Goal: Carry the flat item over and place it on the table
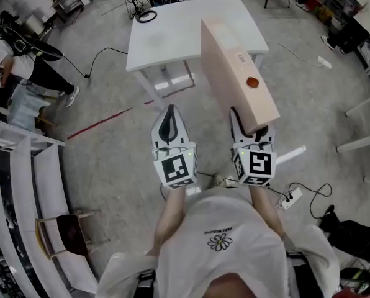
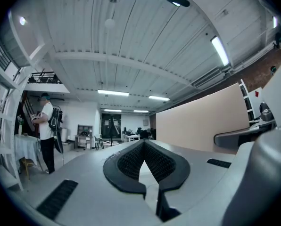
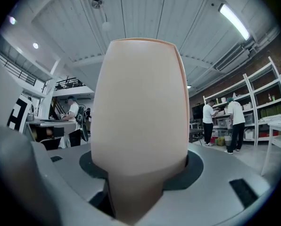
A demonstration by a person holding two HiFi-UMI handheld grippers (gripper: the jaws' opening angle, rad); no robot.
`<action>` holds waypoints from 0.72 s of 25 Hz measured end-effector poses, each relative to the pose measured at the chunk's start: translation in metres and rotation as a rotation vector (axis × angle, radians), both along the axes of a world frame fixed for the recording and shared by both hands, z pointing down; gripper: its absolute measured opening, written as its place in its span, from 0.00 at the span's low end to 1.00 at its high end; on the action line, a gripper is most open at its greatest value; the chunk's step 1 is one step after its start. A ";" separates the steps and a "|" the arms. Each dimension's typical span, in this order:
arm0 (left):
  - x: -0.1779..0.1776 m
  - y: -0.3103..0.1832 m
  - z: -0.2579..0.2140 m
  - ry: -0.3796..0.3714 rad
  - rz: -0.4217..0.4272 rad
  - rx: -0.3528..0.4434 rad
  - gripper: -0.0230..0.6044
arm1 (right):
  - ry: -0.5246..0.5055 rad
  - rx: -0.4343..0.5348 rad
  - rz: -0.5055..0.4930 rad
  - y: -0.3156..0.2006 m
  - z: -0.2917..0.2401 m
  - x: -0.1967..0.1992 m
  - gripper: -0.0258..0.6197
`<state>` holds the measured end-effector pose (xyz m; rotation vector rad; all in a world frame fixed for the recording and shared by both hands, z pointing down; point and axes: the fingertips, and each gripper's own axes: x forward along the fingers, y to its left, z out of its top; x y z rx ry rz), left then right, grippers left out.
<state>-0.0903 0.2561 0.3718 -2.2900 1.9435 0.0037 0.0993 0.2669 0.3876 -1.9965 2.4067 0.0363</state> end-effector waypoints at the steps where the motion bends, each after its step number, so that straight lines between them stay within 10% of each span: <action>1: -0.001 -0.001 0.000 0.002 0.000 -0.001 0.06 | -0.013 0.001 0.004 -0.001 0.000 0.001 0.47; 18: 0.005 -0.018 0.009 0.054 -0.027 0.004 0.06 | -0.047 -0.032 0.023 -0.025 0.010 0.032 0.47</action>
